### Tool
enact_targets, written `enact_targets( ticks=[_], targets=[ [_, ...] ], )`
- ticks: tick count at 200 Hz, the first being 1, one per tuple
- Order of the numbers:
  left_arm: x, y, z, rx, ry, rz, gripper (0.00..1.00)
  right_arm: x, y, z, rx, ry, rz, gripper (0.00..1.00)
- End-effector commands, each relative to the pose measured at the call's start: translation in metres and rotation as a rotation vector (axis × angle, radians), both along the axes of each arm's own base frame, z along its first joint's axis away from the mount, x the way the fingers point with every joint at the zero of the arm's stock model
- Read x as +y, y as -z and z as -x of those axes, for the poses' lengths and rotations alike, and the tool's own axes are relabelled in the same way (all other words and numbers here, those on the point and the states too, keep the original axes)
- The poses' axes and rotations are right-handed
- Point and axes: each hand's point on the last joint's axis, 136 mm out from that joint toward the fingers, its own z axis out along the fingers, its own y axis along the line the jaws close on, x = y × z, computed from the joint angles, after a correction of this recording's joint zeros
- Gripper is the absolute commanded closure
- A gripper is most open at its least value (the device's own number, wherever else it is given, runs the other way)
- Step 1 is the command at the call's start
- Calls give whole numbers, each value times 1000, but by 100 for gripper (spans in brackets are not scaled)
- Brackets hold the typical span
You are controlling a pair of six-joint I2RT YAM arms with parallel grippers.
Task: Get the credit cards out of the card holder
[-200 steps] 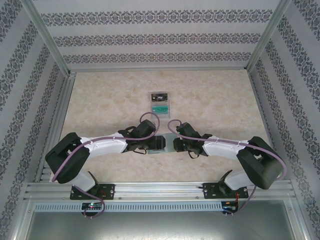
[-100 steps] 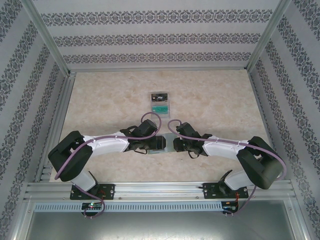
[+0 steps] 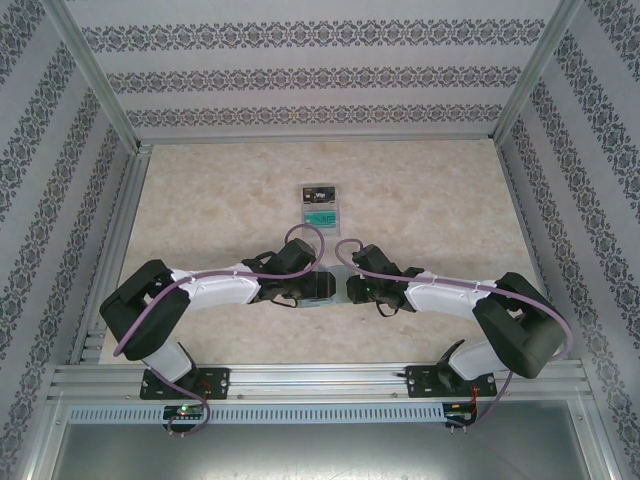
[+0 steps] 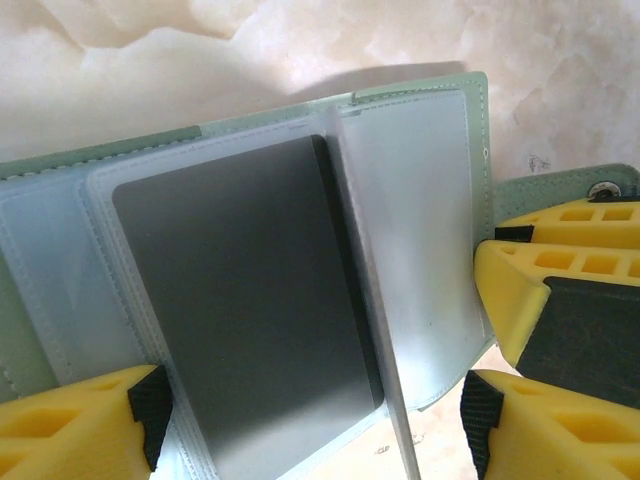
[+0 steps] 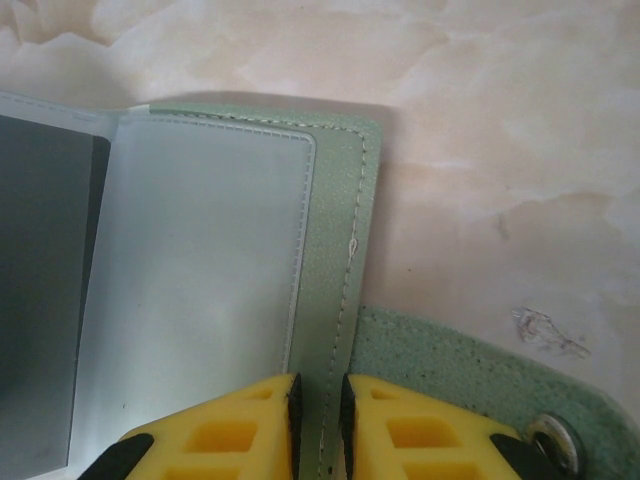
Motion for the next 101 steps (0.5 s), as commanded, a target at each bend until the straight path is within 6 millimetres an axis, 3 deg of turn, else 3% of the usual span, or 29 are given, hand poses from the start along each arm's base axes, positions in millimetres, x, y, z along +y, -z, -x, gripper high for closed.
enact_targets(
  ticks=[1, 41, 50, 101],
  targets=[
    [-12, -1, 6, 5, 26, 55, 20, 6, 1, 0, 13, 3, -10, 78],
    [-18, -2, 7, 4, 41, 90, 17, 7, 1, 0, 14, 1, -11, 78],
    [-18, -2, 7, 2, 41, 97, 9, 7, 1, 0, 16, 2, -10, 78],
    [-20, -2, 8, 5, 48, 106, 8, 6, 0, 0, 13, 6, -10, 78]
  ],
)
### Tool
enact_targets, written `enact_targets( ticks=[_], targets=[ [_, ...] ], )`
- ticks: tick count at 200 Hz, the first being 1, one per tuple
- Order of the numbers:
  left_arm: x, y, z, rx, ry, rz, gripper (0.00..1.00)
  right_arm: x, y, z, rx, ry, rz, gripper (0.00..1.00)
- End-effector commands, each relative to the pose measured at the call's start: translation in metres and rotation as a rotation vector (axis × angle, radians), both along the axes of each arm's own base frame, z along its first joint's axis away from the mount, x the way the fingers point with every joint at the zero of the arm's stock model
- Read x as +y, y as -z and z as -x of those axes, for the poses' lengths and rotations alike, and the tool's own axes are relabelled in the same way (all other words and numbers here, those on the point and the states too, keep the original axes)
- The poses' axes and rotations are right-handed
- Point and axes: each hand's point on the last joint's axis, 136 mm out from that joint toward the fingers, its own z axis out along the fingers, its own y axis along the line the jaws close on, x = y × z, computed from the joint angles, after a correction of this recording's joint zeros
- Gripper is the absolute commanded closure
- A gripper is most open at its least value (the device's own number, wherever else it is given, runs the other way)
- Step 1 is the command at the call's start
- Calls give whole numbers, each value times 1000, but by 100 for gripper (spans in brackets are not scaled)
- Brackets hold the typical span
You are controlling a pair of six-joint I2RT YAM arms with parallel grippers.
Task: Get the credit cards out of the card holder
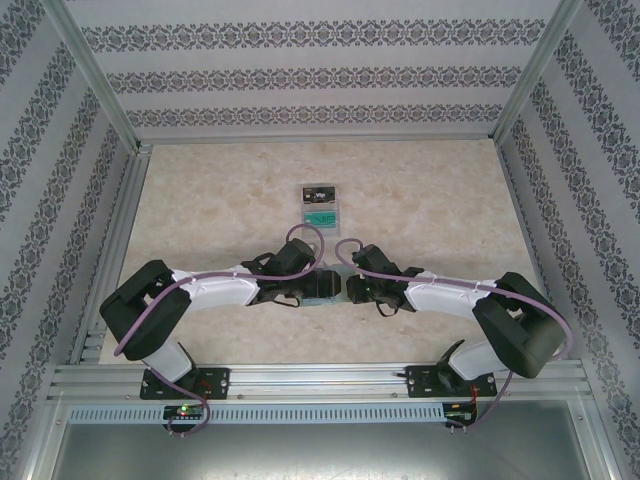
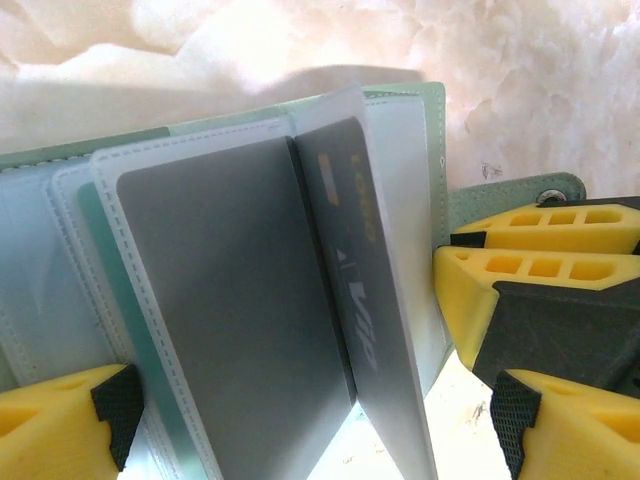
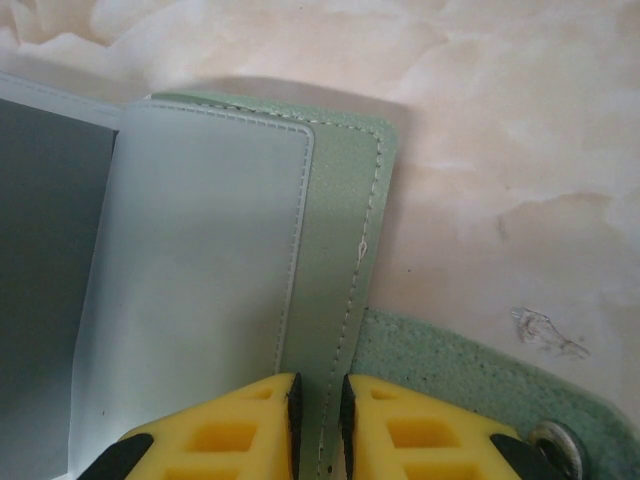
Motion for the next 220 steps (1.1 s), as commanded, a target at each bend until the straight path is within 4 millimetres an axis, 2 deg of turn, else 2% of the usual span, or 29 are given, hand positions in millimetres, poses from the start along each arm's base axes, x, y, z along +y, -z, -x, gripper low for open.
enact_targets(
  ticks=[1, 58, 129, 187, 220],
  targets=[
    [-10, 3, 10, 20, 42, 39, 8, 6, 0, -1, 10, 6, -12, 78],
    [-12, 1, 10, 16, 42, 55, 8, 0, -7, -3, -17, 33, -30, 72],
    [-19, -2, 9, 17, 46, 105, 8, 3, -1, -2, 18, 25, -41, 72],
    [9, -10, 5, -31, 12, -52, 8, 2, 2, -2, 28, 29, -34, 72],
    [9, -15, 3, -44, 13, -56, 8, 3, 2, -2, 28, 28, -34, 73]
  ],
)
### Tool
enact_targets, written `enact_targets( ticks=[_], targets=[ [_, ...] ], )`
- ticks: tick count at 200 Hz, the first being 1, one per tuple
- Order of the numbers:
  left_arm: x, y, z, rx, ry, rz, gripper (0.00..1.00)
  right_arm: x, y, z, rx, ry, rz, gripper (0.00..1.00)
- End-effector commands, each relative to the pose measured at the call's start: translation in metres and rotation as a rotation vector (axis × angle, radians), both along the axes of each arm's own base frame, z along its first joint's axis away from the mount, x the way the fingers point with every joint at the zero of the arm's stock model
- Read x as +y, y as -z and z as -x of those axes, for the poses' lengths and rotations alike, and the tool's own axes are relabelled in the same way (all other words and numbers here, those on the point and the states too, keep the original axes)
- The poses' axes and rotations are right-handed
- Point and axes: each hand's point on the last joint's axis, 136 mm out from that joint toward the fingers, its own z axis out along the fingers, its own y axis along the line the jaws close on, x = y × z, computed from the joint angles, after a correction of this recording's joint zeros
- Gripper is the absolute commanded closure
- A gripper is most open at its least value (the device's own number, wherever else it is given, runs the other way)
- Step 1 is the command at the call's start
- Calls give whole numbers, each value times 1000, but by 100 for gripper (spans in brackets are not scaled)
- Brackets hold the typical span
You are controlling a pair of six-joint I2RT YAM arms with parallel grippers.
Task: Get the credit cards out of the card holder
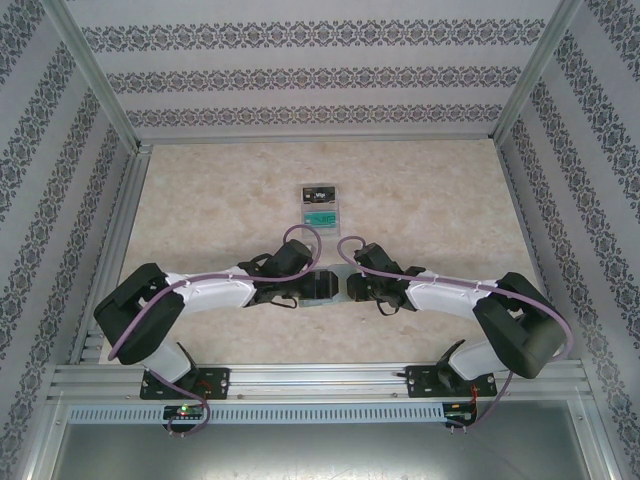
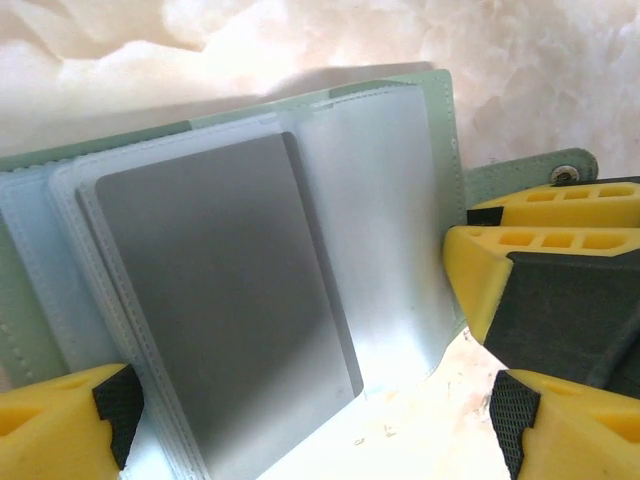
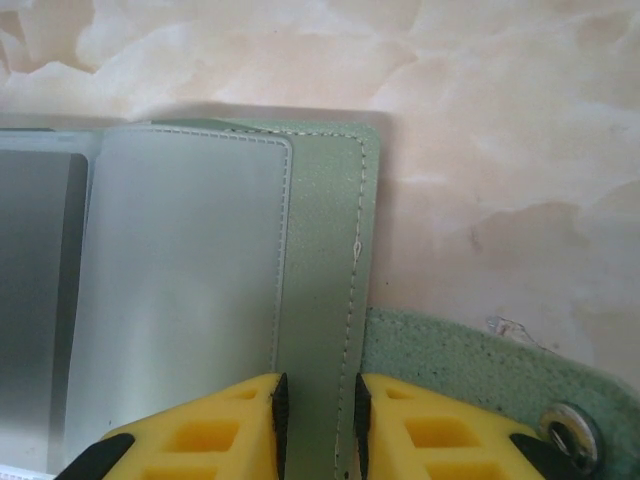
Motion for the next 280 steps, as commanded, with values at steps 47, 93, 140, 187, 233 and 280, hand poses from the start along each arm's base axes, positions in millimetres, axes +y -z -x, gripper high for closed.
enact_targets(
  ticks=[47, 93, 140, 187, 233, 280],
  targets=[
    [-9, -14, -2, -28, 33, -1, 9, 6, 2, 2, 26, -7, -24, 73],
    [-7, -9, -1, -19, 29, -16, 9, 6, 3, 2, 28, -9, -23, 73],
    [-7, 6, 1, 14, 27, -32, 9, 6, 3, 2, 29, -8, -22, 73],
    [-6, 11, 3, 29, 22, -31, 9, 6, 3, 2, 29, -8, -21, 73],
    [-16, 16, 5, 57, 20, 32, 9, 7, 4, 2, 33, -9, -22, 73],
    [-28, 18, 6, 83, 23, 99, 9, 7, 4, 2, 33, -8, -22, 73]
  ],
)
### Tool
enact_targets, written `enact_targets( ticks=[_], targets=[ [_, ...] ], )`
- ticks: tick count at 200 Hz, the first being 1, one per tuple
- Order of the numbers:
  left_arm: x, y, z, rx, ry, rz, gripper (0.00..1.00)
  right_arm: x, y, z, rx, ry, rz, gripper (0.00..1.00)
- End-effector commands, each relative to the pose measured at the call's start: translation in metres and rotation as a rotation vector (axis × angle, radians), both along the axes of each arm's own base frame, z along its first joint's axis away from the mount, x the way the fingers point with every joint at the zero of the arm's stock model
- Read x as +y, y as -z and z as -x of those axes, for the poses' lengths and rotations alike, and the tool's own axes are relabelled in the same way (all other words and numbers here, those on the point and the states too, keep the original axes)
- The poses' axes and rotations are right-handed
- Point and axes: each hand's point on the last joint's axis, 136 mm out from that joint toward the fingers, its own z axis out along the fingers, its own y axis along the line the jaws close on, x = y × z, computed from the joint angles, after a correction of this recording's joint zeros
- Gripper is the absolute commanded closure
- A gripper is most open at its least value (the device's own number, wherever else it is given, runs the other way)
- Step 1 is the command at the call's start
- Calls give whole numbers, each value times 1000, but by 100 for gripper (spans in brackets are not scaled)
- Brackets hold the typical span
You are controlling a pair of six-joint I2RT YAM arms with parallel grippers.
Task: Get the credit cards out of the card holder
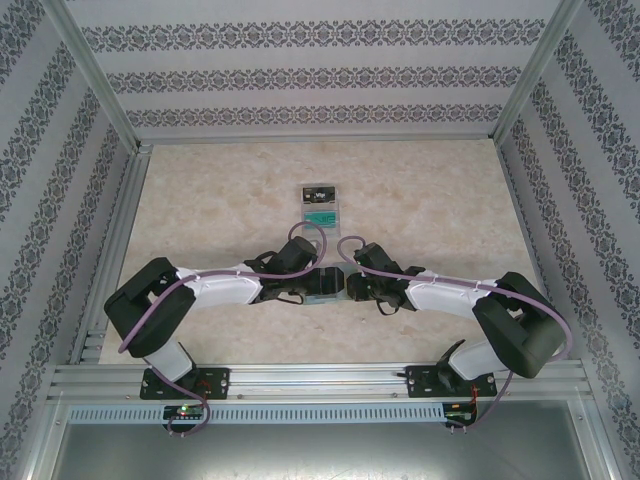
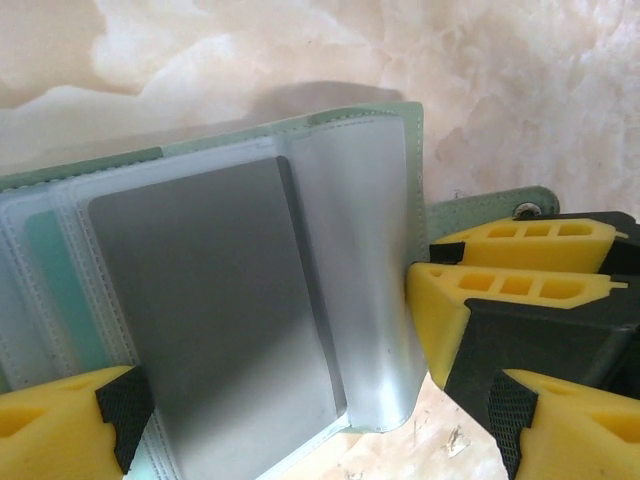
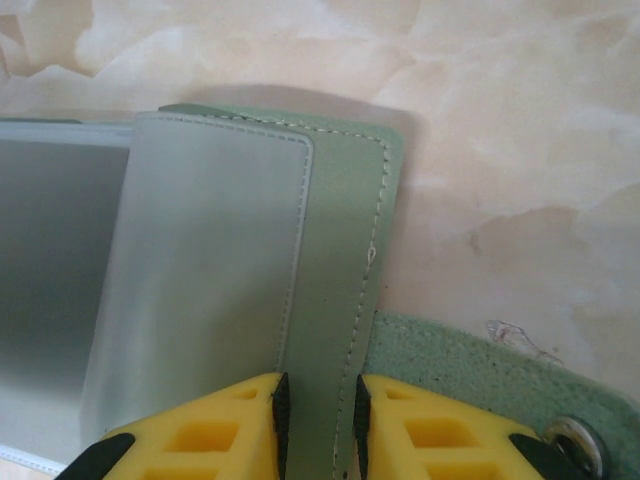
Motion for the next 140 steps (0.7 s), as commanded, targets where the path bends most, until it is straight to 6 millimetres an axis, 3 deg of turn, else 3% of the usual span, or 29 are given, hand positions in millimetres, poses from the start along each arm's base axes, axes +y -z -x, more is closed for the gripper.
enact_targets(
  ticks=[1, 42, 91, 140],
  targets=[
    [-8, 19, 18, 83, 32, 32, 9, 6, 4, 3, 34, -9, -21, 73],
    [1, 11, 17, 55, 20, 2, 9, 3, 2, 2, 24, -4, -10, 73],
    [13, 9, 18, 34, 9, -56, 9, -16, -15, -4, -67, 57, 7, 72],
    [16, 1, 17, 15, 5, -56, 9, -17, -1, -3, -7, 65, 21, 73]
  ],
)
